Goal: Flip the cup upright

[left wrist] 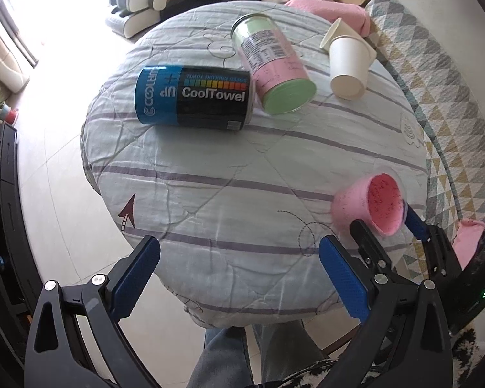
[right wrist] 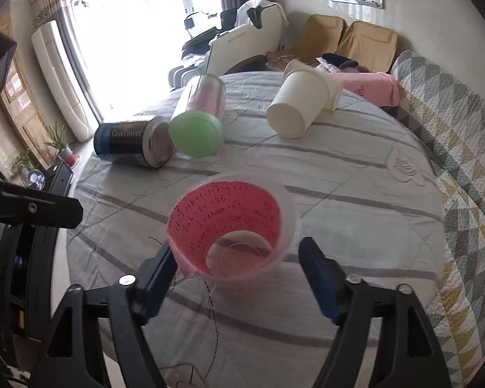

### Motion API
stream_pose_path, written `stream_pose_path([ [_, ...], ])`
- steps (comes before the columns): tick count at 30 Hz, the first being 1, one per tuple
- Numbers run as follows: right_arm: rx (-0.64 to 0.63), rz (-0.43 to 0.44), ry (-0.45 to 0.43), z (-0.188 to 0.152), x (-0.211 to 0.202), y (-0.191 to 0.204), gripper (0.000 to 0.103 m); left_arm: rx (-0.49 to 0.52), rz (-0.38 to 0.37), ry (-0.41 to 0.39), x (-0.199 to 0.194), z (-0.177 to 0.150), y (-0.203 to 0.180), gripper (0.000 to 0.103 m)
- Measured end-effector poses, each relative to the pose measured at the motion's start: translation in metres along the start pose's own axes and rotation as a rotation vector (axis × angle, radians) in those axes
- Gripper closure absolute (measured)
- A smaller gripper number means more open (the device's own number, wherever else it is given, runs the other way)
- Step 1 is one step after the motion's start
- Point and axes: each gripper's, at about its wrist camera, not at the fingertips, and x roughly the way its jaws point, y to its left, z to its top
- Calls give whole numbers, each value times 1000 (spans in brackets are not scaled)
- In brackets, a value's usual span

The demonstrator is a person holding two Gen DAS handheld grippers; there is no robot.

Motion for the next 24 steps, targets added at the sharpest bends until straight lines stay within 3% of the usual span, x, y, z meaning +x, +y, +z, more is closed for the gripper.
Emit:
stream_pose_path([
  [7, 34, -46, -6, 6, -42, 1, 24, 48, -40, -46, -34, -13, -6, 3],
  [16, 67, -146, -51, 23, -118, 4, 23, 139, -62, -198, -90, -29, -34, 3],
  [24, 41, -145, -77, 34, -159, -4, 23, 135, -17, -282, -116, -45, -65, 3],
])
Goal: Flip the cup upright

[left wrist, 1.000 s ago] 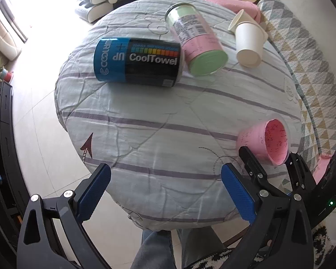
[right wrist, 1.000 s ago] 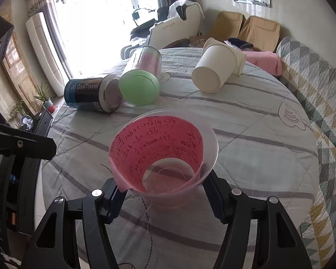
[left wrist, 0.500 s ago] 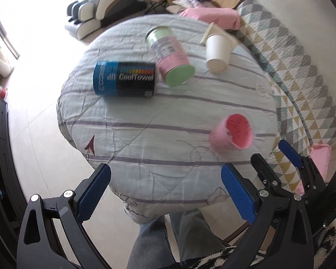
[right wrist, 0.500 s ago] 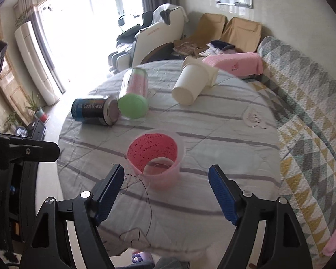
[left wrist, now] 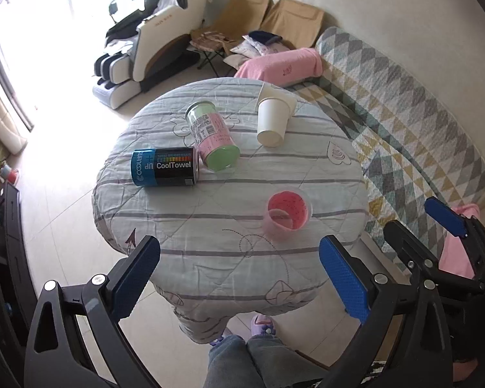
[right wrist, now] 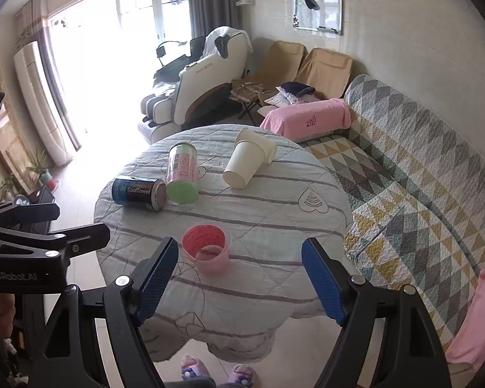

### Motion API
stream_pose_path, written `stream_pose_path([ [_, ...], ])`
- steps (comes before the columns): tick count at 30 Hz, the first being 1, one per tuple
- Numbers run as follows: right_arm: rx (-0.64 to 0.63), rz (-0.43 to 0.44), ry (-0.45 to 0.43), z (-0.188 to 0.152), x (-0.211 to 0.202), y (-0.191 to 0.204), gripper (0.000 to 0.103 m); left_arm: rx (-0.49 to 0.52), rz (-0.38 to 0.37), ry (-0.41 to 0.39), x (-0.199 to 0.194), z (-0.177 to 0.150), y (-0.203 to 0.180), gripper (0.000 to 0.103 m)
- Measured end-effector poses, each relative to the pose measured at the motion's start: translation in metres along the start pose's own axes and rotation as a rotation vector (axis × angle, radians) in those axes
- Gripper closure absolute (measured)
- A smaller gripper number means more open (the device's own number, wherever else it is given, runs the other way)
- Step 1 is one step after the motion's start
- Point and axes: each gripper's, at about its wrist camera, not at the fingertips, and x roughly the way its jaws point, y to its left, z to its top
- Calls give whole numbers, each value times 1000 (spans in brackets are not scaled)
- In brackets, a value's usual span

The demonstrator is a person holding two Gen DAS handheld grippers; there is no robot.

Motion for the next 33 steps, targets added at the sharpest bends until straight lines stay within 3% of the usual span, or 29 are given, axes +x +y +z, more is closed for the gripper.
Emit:
stream_pose_path([
  [6, -21, 56, -4, 2, -8, -14, 23, -59, 30, -38, -11, -7, -10, 3],
  [12, -5, 93, 14, 0, -9, -24, 23, -56, 48, -46, -17, -9, -16, 3],
  [23, 64, 80, 27, -1, -1, -29, 23, -22, 67, -59, -13, -6, -12, 3],
  [33, 57, 89, -91, 9, -20, -29, 23, 5, 49, -169, -33, -1, -18, 3],
])
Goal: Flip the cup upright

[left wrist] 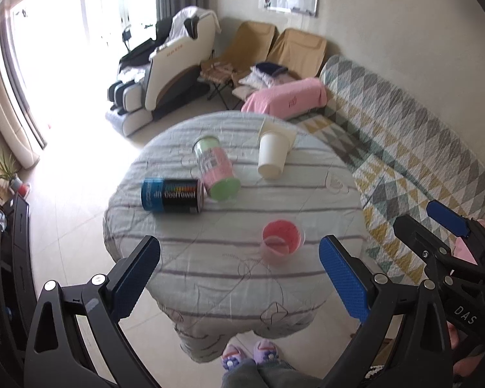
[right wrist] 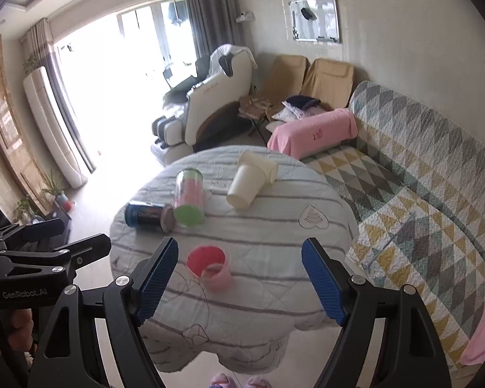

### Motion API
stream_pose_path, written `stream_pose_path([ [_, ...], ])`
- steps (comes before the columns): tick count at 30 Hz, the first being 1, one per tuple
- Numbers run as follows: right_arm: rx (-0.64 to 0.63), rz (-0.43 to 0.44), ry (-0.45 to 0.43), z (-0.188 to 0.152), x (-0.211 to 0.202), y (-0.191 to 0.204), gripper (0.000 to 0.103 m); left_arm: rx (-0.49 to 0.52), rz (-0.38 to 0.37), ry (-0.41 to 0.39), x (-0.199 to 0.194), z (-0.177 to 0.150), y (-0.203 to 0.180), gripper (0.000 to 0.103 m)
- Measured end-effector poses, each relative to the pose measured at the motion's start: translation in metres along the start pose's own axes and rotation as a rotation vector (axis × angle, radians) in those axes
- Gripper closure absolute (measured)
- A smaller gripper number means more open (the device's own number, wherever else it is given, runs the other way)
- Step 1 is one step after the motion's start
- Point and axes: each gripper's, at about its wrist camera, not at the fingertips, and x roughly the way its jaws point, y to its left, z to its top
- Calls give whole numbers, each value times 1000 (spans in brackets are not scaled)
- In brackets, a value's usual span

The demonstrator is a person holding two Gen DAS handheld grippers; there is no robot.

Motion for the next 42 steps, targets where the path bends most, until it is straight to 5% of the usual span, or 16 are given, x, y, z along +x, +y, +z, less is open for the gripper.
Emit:
stream_pose_path([
  [19, -36, -28, -174, 10, -33, 3, 23, 40, 30, -218, -35, 13, -14, 3],
  [42, -75, -28, -195, 11, -34, 6, 23, 27, 34, -265, -42, 23, -14, 3],
])
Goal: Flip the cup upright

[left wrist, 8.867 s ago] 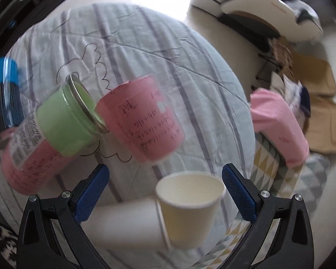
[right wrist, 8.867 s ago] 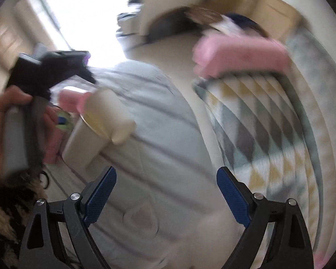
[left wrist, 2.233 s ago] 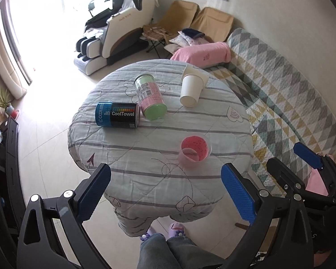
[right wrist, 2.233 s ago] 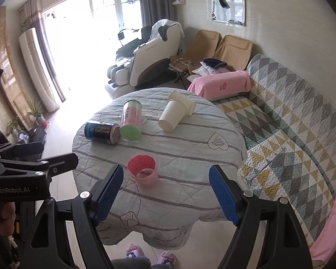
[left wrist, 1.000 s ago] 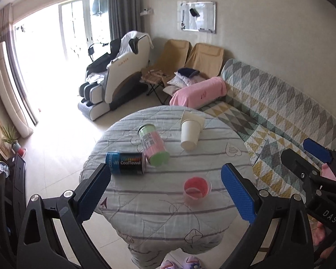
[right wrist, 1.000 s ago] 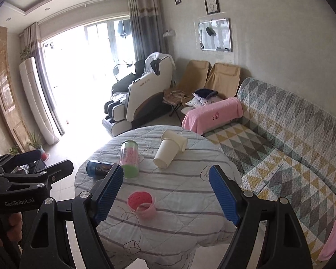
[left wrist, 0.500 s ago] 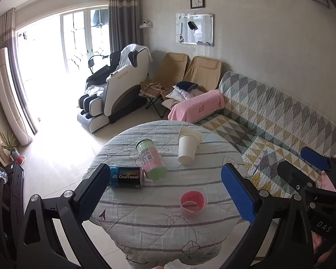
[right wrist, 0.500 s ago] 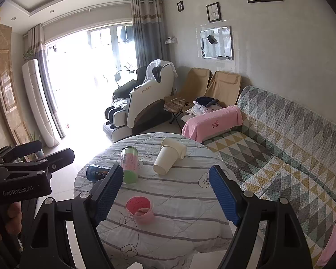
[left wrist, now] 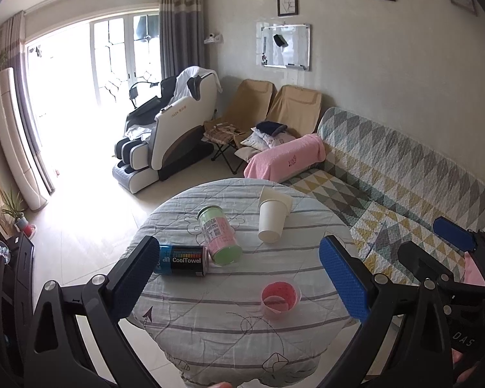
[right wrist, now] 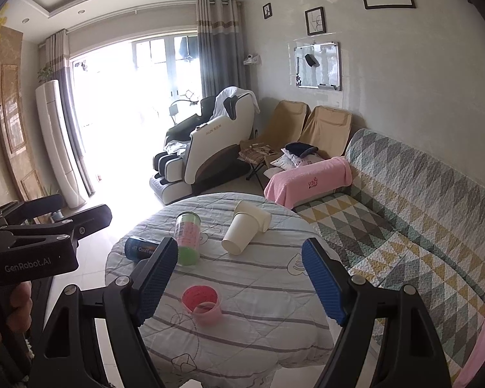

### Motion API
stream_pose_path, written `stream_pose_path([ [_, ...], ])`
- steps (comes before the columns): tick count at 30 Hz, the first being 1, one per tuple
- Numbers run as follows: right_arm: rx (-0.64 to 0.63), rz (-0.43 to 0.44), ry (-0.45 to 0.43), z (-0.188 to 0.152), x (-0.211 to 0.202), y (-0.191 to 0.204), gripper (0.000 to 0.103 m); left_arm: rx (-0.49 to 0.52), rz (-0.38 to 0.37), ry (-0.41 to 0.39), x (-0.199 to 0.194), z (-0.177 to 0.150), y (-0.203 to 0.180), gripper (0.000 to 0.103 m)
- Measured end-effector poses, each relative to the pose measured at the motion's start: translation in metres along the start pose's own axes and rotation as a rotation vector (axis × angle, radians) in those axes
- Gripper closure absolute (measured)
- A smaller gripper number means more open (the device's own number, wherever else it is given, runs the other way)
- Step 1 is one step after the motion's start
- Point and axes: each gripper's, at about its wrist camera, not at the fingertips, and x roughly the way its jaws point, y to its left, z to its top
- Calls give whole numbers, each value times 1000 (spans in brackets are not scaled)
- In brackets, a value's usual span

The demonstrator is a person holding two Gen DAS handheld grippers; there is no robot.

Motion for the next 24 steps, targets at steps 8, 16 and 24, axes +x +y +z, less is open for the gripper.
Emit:
stream_pose_path([
  [8, -8, 3, 3, -1, 1, 1, 23, -1, 5, -5, 0, 2, 0, 3],
  [16, -7, 3, 6, -1, 3, 1, 23, -1, 6, -5, 1, 2, 1, 3],
  [24, -7, 2, 6, 0, 4, 1, 23, -3, 10, -4, 3, 4, 3, 3],
])
